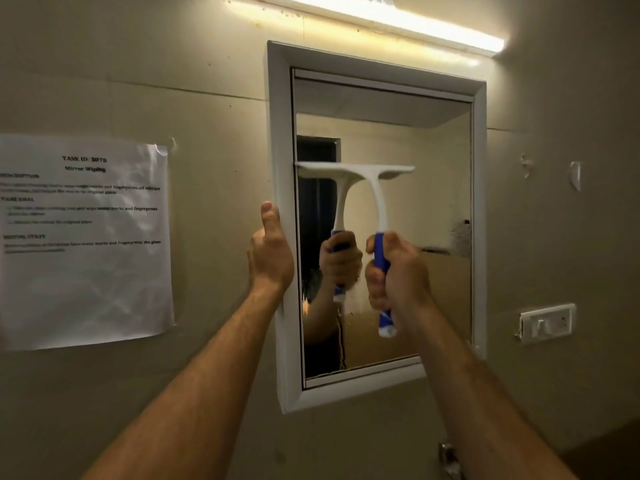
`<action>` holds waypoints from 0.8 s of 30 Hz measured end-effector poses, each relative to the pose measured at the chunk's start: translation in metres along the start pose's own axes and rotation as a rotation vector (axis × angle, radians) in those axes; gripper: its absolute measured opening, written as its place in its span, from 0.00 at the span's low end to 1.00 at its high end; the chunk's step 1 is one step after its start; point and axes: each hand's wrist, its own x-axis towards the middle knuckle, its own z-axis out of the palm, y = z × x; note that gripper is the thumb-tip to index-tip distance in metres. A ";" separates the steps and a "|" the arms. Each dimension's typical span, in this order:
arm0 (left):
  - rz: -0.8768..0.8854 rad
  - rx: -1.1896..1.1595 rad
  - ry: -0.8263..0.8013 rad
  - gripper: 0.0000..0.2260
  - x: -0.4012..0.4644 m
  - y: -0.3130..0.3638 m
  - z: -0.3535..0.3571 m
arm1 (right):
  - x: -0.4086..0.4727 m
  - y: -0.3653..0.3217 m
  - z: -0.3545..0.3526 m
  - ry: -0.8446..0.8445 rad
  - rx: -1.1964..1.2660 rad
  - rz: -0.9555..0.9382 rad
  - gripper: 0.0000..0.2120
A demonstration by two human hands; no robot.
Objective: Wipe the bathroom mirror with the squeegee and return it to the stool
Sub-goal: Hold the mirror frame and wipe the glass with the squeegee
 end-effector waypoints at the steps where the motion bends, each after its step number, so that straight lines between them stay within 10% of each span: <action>1: 0.001 -0.005 0.000 0.28 0.000 0.000 0.000 | 0.008 -0.016 0.006 -0.023 0.034 -0.016 0.25; 8: 0.019 -0.024 -0.013 0.29 0.001 -0.001 0.001 | 0.041 -0.095 0.029 -0.105 0.198 0.029 0.23; 24: 0.020 -0.046 -0.024 0.32 0.000 0.001 0.000 | 0.003 -0.007 0.006 -0.058 0.072 -0.009 0.22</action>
